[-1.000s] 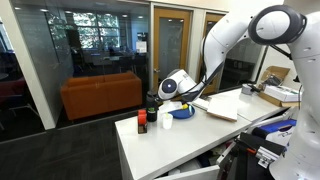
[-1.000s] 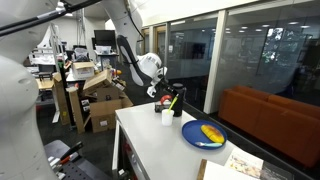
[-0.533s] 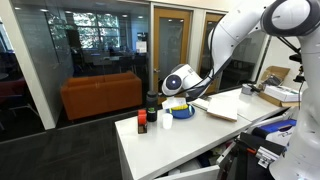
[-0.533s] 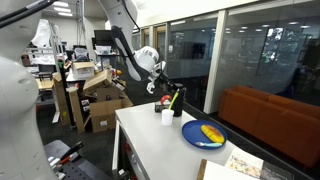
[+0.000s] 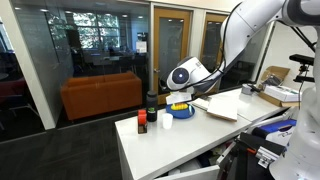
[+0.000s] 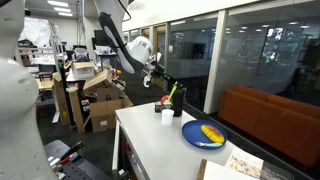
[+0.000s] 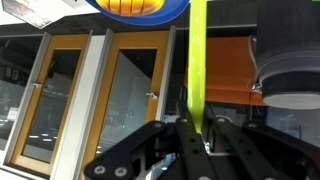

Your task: Take the marker from the white cup and put it on the table

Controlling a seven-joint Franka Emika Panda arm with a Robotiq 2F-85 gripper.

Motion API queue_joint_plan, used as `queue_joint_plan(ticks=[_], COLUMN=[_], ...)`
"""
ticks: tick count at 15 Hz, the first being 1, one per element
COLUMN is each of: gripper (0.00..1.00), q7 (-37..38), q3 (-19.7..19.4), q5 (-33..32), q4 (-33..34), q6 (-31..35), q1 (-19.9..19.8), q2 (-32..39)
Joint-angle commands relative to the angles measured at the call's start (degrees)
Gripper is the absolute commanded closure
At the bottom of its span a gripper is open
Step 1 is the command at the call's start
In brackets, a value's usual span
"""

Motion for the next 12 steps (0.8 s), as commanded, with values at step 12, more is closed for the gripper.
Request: queue_joint_plan(ticks=[12], gripper=[0.96], q7=[-19.51], q3=[-1.23], q5=[15.83], q4=[-8.38], q6=[11.53], q1=[-8.16], q2=[-4.10])
